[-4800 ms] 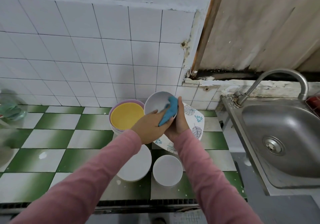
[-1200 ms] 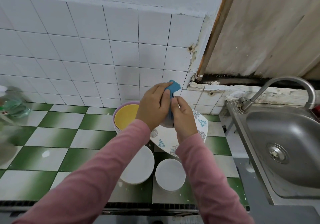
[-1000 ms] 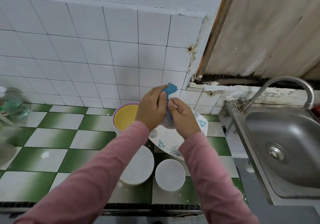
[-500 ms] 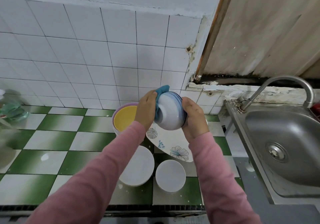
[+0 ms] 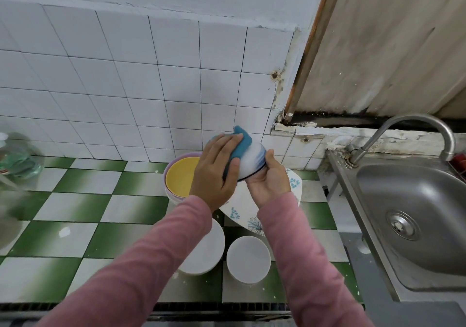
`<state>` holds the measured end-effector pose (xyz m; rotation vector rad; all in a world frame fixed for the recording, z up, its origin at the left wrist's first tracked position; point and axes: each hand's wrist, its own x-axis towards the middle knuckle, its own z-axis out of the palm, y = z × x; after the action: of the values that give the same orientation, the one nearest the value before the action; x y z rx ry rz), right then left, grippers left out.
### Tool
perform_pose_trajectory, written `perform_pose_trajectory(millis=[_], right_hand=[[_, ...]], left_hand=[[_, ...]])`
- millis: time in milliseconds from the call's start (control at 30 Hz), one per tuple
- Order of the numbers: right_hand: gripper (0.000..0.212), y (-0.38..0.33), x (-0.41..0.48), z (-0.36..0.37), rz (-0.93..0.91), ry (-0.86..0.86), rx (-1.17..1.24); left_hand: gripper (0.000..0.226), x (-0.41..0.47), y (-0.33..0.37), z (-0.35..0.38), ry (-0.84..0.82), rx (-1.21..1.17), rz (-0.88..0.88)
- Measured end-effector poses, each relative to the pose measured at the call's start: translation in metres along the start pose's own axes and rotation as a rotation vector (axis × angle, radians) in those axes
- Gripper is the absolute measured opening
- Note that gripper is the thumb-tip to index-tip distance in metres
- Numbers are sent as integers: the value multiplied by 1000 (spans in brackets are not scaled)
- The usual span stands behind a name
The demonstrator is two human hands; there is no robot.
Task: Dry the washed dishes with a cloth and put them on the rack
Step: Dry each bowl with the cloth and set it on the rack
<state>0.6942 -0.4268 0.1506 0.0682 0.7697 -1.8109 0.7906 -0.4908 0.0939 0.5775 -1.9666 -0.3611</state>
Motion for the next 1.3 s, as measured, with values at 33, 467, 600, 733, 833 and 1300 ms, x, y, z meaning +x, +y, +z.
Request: perform_pose_trajectory(millis=[33,467,600,733,833,1300], right_hand=[[50,1,0,-1,10,4,5],[40,-1,8,-1,-20,54,-71],[45,-11,6,-2,58,29,-146],[30,-20,6,-8,68,27,-139],[21,-22,4,-11,80,35,-153],[61,-41,24,-54,391,183,-933]], left_hand=[[42,2,-1,-4,-32,14,-5],[50,-7,10,3,-85,44,-145],[77,-11,2,0,-169,49,-10],[85,-5,-1,-8,-214,-9,5],[89,-4,1,-9,-228,-45,11],[62,4,8,-9,-416,-447,-651]])
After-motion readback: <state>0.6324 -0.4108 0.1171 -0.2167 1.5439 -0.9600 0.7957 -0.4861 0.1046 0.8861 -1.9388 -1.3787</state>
